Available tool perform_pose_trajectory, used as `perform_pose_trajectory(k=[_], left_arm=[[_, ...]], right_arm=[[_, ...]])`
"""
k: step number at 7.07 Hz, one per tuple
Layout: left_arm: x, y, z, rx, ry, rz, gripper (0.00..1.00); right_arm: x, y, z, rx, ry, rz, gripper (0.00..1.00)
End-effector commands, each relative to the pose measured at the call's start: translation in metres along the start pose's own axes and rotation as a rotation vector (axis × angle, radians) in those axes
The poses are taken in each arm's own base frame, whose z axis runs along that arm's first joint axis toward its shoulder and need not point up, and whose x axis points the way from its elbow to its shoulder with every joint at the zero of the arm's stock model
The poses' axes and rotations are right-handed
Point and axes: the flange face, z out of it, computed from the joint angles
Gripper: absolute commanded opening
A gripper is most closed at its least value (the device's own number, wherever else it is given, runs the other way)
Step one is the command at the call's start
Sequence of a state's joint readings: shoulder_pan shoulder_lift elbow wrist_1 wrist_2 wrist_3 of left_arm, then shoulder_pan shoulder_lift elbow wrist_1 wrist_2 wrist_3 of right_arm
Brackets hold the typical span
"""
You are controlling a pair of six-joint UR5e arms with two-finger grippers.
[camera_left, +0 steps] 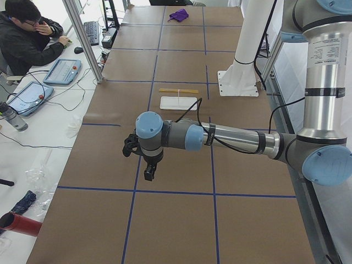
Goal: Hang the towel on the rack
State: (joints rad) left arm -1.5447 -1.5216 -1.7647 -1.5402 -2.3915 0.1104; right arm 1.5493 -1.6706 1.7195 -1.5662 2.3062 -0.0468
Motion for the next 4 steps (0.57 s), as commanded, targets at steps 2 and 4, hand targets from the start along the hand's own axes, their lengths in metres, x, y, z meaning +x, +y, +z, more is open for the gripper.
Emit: perform_pose_trajectory(k=[2, 4], left_arm=[[0.003, -0.004, -0.004, 0.007, -0.007, 0.008, 1.0], [0.035, -0.026, -0.03, 0.066, -0.002, 0.072, 1.0]], right_arm=[[-0.003, -0.002, -0.001, 0.004, -0.001, -0.011, 1.0], [-0.001, 0.006, 0.002, 0.041, 0.003, -0.067, 1.0]])
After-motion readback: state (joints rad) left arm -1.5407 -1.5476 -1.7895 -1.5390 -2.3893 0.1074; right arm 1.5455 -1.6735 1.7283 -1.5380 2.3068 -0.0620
